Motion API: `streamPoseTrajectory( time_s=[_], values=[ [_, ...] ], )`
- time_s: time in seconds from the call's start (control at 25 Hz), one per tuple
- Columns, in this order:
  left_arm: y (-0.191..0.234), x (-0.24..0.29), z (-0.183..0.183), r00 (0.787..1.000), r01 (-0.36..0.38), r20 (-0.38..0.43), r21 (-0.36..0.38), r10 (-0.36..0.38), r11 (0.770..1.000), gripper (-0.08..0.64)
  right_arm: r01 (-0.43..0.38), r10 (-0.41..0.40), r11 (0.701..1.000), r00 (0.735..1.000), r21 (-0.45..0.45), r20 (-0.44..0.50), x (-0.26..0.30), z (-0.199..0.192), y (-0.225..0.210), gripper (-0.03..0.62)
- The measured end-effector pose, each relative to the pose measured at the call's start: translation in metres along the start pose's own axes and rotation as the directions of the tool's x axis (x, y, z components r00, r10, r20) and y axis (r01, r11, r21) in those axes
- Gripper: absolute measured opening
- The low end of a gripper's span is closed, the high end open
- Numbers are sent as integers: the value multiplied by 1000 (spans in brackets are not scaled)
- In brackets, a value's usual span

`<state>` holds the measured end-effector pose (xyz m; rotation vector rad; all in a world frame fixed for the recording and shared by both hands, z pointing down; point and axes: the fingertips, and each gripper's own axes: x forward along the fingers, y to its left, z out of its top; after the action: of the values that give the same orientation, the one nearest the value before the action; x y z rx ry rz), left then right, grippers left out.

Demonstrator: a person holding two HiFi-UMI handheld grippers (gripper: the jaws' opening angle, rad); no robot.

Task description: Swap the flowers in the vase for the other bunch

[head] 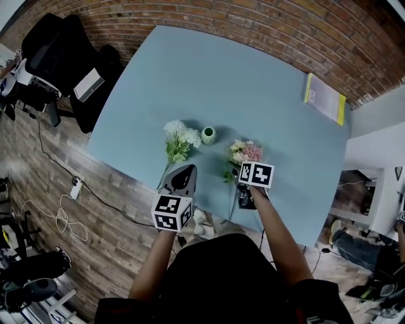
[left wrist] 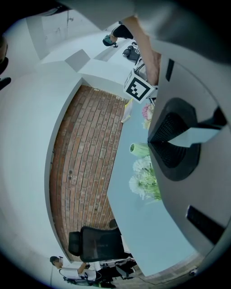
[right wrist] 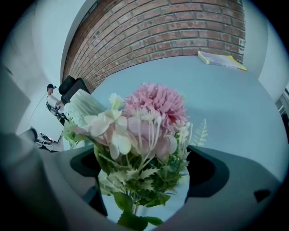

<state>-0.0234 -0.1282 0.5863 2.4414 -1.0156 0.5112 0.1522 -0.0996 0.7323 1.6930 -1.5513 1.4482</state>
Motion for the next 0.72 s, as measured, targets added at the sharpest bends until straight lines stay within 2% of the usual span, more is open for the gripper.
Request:
streamPoseTrajectory(
  time_s=[0.28,0.72],
  values=[
    [7,-4,-5,1000,-29,-4,-14,29,999,8,41,-42,999,999,-33,-30,11,-4,-1,541],
    [2,-3,0,1000,-31,4,-8,31,999,8,99,-106,991,991,-92,-80,16,-8,-4,540]
  ],
)
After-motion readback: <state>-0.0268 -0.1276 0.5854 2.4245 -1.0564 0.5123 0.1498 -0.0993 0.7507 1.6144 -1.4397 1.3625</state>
